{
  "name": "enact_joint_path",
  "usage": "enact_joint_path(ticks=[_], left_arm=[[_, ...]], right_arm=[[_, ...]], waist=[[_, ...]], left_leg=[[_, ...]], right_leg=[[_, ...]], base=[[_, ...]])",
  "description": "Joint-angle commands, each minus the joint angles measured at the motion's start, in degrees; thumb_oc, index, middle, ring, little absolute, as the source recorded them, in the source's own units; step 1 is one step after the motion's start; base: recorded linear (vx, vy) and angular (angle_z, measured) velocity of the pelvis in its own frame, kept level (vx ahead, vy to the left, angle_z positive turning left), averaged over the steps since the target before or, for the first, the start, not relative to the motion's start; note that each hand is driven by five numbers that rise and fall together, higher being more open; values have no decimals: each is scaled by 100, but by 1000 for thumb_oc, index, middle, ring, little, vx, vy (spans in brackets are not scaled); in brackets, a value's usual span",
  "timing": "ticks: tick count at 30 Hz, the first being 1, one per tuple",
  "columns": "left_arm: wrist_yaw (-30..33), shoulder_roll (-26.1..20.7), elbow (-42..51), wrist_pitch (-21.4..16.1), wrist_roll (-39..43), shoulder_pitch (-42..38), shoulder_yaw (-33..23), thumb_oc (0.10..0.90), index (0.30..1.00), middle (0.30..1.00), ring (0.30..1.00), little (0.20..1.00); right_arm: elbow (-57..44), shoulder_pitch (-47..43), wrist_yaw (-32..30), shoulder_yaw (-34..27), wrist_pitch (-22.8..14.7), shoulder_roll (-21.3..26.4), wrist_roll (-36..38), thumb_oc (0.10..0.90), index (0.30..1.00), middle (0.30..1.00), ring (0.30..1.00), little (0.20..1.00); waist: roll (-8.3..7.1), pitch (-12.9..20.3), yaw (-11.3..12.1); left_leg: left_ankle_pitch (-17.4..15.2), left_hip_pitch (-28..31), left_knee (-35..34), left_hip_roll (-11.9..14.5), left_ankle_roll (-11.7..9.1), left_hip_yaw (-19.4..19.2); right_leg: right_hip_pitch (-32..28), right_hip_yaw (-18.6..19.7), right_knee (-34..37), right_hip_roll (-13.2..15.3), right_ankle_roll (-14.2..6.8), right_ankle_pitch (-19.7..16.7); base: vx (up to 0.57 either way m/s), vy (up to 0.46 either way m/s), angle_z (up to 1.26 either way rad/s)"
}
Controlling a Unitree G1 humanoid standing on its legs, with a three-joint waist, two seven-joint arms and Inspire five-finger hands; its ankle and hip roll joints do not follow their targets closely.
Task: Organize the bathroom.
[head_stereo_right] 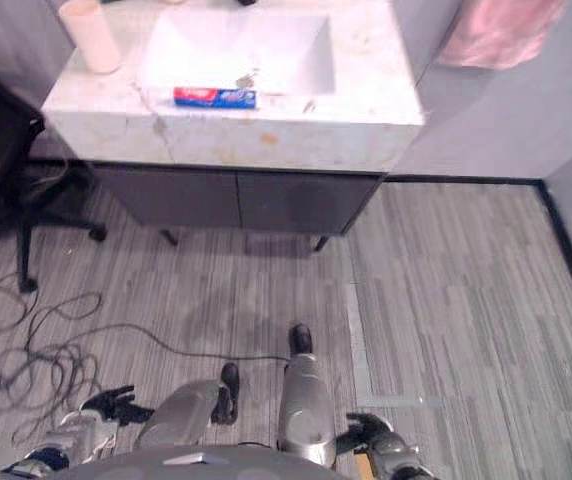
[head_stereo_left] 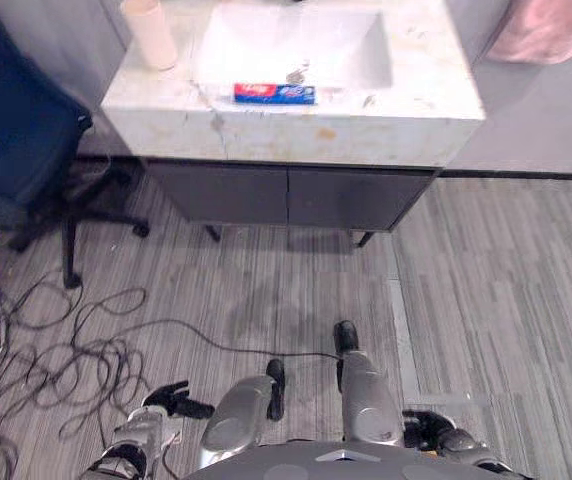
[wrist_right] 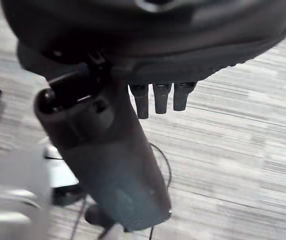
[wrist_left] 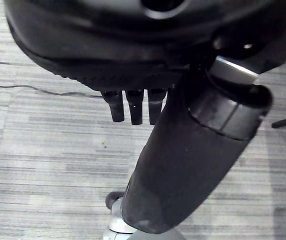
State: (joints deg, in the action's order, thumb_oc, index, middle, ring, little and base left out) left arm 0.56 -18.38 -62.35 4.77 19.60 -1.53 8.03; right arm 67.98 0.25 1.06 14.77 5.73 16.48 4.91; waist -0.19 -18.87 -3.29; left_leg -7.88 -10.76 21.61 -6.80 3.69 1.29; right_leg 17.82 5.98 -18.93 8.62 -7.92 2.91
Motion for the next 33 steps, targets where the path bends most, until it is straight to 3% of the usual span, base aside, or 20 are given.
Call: enact_joint_path(ticks=[1,7,9,11,13,15,16,17,18,19,20,21,22,24,26,30,33], left_arm=[[-96,-240,248,-77,128,180,74,800,900,900,900,900],[-73,-133,206,-26,164,4,90,800,900,900,900,900],[-9,-101,140,-58,160,29,53,800,900,900,900,900],[45,-71,144,-41,106,82,-75,800,900,900,900,900],[79,-37,161,-25,27,90,-160,800,900,900,900,900],[118,-19,99,-73,39,90,-181,800,900,900,900,900],[105,-18,75,-72,25,86,-178,800,900,900,900,900],[73,-37,-19,-163,-9,66,-134,800,900,900,900,900],[7,-55,-68,-236,-65,69,-93,800,900,900,900,900],[-14,-64,-85,-256,-70,78,-75,800,900,900,900,900],[-72,-82,-98,-294,-66,117,-24,800,900,900,900,900],[-116,-75,-130,-325,-148,158,-17,800,900,900,900,900],[-134,-79,-21,-232,-324,190,-59,800,900,900,900,900],[-162,-105,-20,-179,-237,125,-2,800,900,900,900,900],[-122,-138,-76,-206,-150,35,28,800,900,900,900,900],[26,-165,-66,-274,17,9,30,800,900,900,900,900],[70,-170,0,-315,23,145,-23,800,900,900,900,900]], right_arm=[[-39,-114,-53,-45,-128,383,130,800,900,900,900,900],[-146,-45,-159,-6,-114,295,264,800,900,900,900,900],[-130,8,-168,-11,-159,266,341,800,900,900,900,900],[-169,81,-174,-47,-145,255,450,800,900,900,900,900],[-157,109,-166,-36,-196,291,548,800,900,900,900,900],[-111,88,-149,-21,-220,307,600,800,900,900,900,900],[-101,77,-156,-16,-212,300,624,800,900,900,900,900],[-45,34,-229,-20,-217,265,728,800,900,900,900,900],[-1,13,-216,-41,-238,270,750,800,900,900,900,900],[21,6,-210,-54,-254,274,738,800,900,900,900,900],[71,13,-236,-88,-326,278,715,800,900,900,900,900],[55,86,-269,-107,-376,283,698,800,900,900,900,900],[-24,130,-330,-111,-334,253,710,800,900,900,900,900],[-55,107,-298,-64,-236,278,719,800,900,900,900,900],[-66,93,-245,-23,-251,247,576,800,900,900,900,900],[-205,121,-255,32,-274,255,503,800,900,900,900,900],[-400,258,-319,25,-196,287,477,800,900,900,900,900]], waist=[[106,55,-93],[148,61,-146],[150,126,-172],[143,199,-218],[57,183,-206],[24,73,-192],[35,46,-176],[93,-35,-137],[168,-53,-136],[215,-43,-133],[338,-51,-108],[364,-62,-98],[387,-8,-93],[408,28,-89],[416,-12,-105],[401,-92,-111],[391,-99,-113]], left_leg=[[-364,673,-132,399,-130,345],[-55,789,-358,675,-266,257],[189,823,-202,785,-352,278],[784,807,665,927,-518,299],[1298,-10,2279,806,-509,366],[1138,-979,3241,825,-311,212],[1068,-1124,3153,849,-258,187],[988,-967,2004,1015,-189,-14],[1140,-711,992,1135,-239,-98],[1256,-641,630,1168,-284,-83],[1561,-464,-336,1221,-430,43],[1681,-593,-514,1203,-466,140],[1278,-383,-746,1113,-407,-47],[1049,-278,-669,1064,-454,137],[774,-143,-608,1026,-477,79],[580,-159,-498,970,-507,102],[609,-126,-510,975,-541,113]], right_leg=[[-281,-380,420,-153,117,-390],[-239,-756,121,-248,367,5],[-263,-810,31,-310,487,149],[-408,-864,55,-407,698,287],[-556,-795,81,-471,922,347],[-710,-799,0,-562,1061,428],[-763,-810,-35,-594,1080,464],[-956,-812,-130,-695,1060,613],[-1060,-807,-171,-777,1024,741],[-1087,-799,-183,-820,1005,783],[-1242,-754,-186,-917,929,902],[-1375,-688,-117,-939,905,939],[-1432,-730,-189,-839,795,1031],[-1372,-698,-338,-678,733,1118],[-1237,-726,-540,-518,635,1136],[-1068,-715,-592,-345,567,1075],[-1138,-730,-443,-311,570,1034]], base=[[104,-135,79],[133,-131,42],[197,-164,20],[171,-187,28],[128,-211,53],[123,-176,38],[259,-31,-12],[338,103,-30],[357,154,-29],[383,256,-26],[375,252,-16],[448,307,-16],[290,191,1],[275,185,-2],[192,162,-21],[99,100,-29],[127,37,-33]])
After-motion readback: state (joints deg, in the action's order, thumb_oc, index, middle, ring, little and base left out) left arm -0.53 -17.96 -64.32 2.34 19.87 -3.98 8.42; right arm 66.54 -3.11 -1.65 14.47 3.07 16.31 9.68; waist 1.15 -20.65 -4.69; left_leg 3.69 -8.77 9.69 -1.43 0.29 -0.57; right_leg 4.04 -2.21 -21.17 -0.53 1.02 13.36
